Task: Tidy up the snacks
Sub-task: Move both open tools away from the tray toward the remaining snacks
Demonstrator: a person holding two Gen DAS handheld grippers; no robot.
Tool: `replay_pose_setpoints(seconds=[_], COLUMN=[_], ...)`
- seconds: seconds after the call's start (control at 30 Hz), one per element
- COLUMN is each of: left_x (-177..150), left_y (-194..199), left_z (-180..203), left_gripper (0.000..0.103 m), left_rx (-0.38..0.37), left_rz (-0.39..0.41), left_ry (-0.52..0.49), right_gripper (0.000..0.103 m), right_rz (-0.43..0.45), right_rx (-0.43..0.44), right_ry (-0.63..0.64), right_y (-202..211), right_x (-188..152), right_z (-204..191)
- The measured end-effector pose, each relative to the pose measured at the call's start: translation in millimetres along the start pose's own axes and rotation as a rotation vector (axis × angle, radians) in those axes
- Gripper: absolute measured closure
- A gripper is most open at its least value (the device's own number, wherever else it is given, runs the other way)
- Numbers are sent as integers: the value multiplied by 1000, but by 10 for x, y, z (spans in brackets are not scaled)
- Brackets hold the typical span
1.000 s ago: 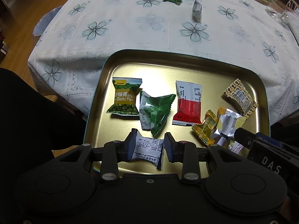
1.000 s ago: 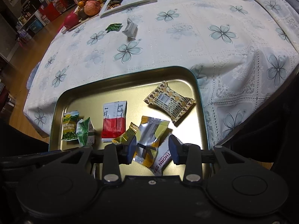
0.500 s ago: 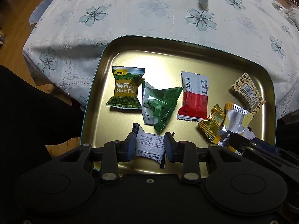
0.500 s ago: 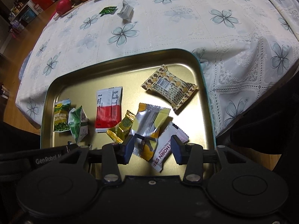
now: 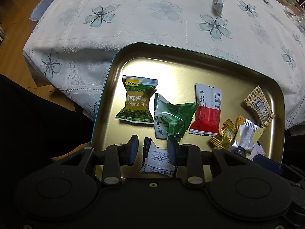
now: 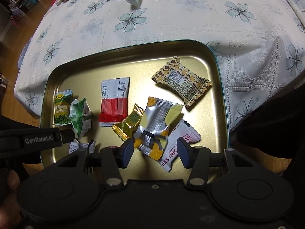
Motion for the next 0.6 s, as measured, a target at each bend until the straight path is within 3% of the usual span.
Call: replay_pose_setpoints(seconds=[0.17,0.47,0.6], left_x=[62,229,380], left_y=[4,1,66], left_z=[-39,-125,-134], left_gripper=[61,61,61], left_rx=[2,-28,-49], left_rz=[4,-6,9], left_ry=[3,16,-7], right_gripper=[50,50,50], right_rz=[-46,-79,-108], right_rx=[19,-73,-23], right_ry=[-15,12,74], right_y=[-31,-22,23], right_x=[30,151,300], right_z=[-20,-45,-119])
Point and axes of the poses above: each gripper's, at about its wrist camera, not at the fingertips, and y roughly against the way its jaws point, z to its right, x to its top, the point moved 5 cm from there along -y, roughly the way its jaws point, and after that the axes turned 9 degrees about -x, right-handed, at the moved point
